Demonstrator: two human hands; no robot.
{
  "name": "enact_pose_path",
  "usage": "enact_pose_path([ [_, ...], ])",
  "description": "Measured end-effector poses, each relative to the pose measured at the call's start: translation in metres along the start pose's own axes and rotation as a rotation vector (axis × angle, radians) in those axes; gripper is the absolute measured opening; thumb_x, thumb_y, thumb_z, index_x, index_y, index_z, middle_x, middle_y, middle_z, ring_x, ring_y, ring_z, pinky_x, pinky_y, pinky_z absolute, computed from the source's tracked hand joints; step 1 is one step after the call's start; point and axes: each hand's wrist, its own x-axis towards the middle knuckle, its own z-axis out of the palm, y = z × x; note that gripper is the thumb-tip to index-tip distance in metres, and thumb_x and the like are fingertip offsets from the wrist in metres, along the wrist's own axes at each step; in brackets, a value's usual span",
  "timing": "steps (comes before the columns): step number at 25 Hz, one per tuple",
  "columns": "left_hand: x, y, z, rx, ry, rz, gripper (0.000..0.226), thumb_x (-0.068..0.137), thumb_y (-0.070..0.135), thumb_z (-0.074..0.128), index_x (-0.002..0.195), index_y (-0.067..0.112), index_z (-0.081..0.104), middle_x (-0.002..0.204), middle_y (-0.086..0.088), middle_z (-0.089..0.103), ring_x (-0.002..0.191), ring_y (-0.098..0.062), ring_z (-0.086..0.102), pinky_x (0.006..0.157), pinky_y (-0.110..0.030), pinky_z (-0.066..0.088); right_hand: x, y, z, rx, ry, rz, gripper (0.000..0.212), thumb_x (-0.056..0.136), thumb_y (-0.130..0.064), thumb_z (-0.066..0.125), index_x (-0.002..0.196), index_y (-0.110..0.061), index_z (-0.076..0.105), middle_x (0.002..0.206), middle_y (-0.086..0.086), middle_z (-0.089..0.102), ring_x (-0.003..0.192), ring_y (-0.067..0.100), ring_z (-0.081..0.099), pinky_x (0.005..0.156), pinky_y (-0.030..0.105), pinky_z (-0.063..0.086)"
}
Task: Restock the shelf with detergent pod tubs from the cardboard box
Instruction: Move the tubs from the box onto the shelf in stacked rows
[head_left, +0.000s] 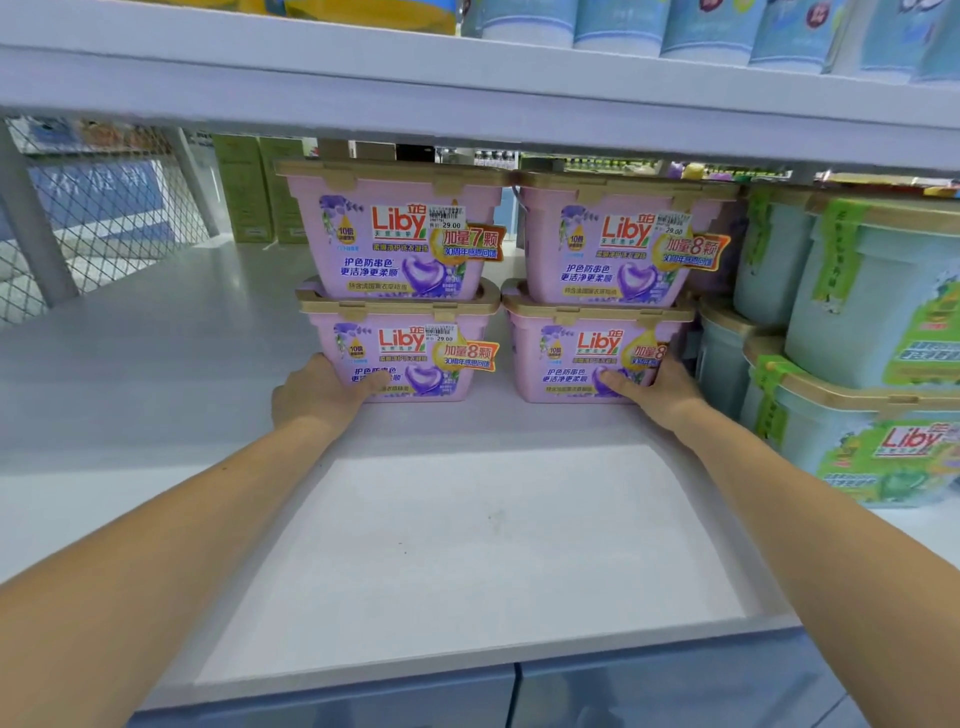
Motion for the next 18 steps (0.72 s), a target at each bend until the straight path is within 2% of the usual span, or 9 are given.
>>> enact_pose_path([
  [8, 0.008, -0.007, 0.001, 0.021, -0.094, -0.013, 0.068, 0.077, 0.059, 0.058, 0.125, 0.012, 0.046, 0.128, -0.012, 0.059, 0.117, -0.035, 0.054, 0.096, -0.039, 0.044, -0.004, 0.010, 0.004, 0.039, 0.127, 0.059, 0.064, 0.067, -0.038, 0.078, 0.119, -0.010, 0.052, 0.121, 0.009, 0.064, 0.112, 0.029, 0.059, 0.099, 0.041, 0.046],
  [12, -0.005, -0.013, -0.011, 0.134, -0.129, -0.043, 0.076, 0.079, 0.061, 0.053, 0.130, 0.006, 0.039, 0.131, -0.016, 0.055, 0.120, -0.035, 0.051, 0.095, -0.039, 0.043, -0.027, 0.013, -0.005, 0.073, 0.173, 0.099, 0.059, 0.077, -0.035, 0.070, 0.123, -0.008, 0.044, 0.124, 0.009, 0.061, 0.117, 0.030, 0.056, 0.097, 0.040, 0.045],
  [14, -0.026, -0.018, -0.023, 0.239, -0.089, 0.044, 0.075, 0.084, 0.057, 0.050, 0.135, 0.004, 0.035, 0.133, -0.018, 0.052, 0.123, -0.035, 0.048, 0.097, -0.038, 0.038, -0.048, 0.013, -0.010, -0.131, 0.082, 0.091, 0.058, 0.082, -0.041, 0.062, 0.128, -0.011, 0.041, 0.131, 0.011, 0.056, 0.120, 0.033, 0.052, 0.099, 0.042, 0.043],
  [16, -0.050, -0.028, -0.039, 0.305, -0.053, 0.176, 0.072, 0.086, 0.052, 0.049, 0.136, 0.003, 0.036, 0.136, -0.019, 0.051, 0.126, -0.033, 0.046, 0.101, -0.038, 0.033, -0.073, 0.006, -0.013, -0.476, -0.006, 0.039, 0.061, 0.085, -0.047, 0.055, 0.130, -0.008, 0.041, 0.134, 0.018, 0.050, 0.122, 0.036, 0.048, 0.100, 0.043, 0.041],
  [18, -0.074, -0.039, -0.057, 0.361, -0.060, 0.280, 0.071, 0.087, 0.051, 0.050, 0.137, 0.003, 0.037, 0.141, -0.017, 0.047, 0.130, -0.031, 0.043, 0.104, -0.038, 0.028, -0.100, -0.009, -0.014, -0.664, -0.023, -0.059, 0.061, 0.087, -0.049, 0.049, 0.130, -0.007, 0.041, 0.135, 0.017, 0.048, 0.123, 0.035, 0.045, 0.098, 0.042, 0.038],
])
